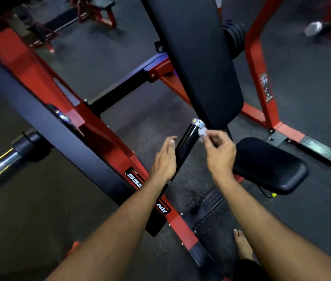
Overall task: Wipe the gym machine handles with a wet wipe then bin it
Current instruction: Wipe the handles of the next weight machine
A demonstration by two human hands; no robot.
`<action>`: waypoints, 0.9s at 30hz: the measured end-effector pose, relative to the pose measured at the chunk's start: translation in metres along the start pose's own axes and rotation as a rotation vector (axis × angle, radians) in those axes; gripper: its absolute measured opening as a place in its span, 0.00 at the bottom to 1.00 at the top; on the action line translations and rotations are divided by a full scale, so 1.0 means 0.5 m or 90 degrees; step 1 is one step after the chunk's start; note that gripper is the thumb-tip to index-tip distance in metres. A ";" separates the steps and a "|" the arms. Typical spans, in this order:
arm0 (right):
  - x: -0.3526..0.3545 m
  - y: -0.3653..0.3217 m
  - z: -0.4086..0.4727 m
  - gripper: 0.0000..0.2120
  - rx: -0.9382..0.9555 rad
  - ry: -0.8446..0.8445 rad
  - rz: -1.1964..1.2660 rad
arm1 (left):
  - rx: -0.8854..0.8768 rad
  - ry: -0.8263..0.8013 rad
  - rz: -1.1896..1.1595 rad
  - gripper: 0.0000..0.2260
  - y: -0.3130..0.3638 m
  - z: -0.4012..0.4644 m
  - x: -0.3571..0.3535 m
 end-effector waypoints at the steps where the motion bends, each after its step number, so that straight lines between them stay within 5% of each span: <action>1: 0.001 -0.007 0.007 0.06 0.012 0.033 -0.006 | -0.005 0.006 -0.009 0.19 -0.003 0.001 0.000; 6: -0.021 -0.039 -0.057 0.10 0.053 0.069 -0.005 | -0.030 0.030 -0.031 0.18 0.005 -0.001 0.005; 15: -0.054 -0.024 -0.231 0.10 0.030 -0.087 -0.013 | -0.060 0.010 -0.020 0.20 0.011 -0.003 0.007; 21: -0.008 -0.041 -0.090 0.05 0.093 0.122 -0.072 | -0.060 0.021 0.000 0.21 0.009 0.006 0.004; 27: -0.038 -0.072 -0.053 0.07 0.211 0.082 -0.190 | -0.084 0.032 0.035 0.21 0.016 -0.004 0.004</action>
Point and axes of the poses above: each hand's wrist, its own z-axis towards the middle knuckle, its own x-axis out of the back of the hand, y = z × x, the point moved 7 cm from there along z, towards the middle knuckle, and after that the axes turned 10 degrees about x, right-handed, at the moved point
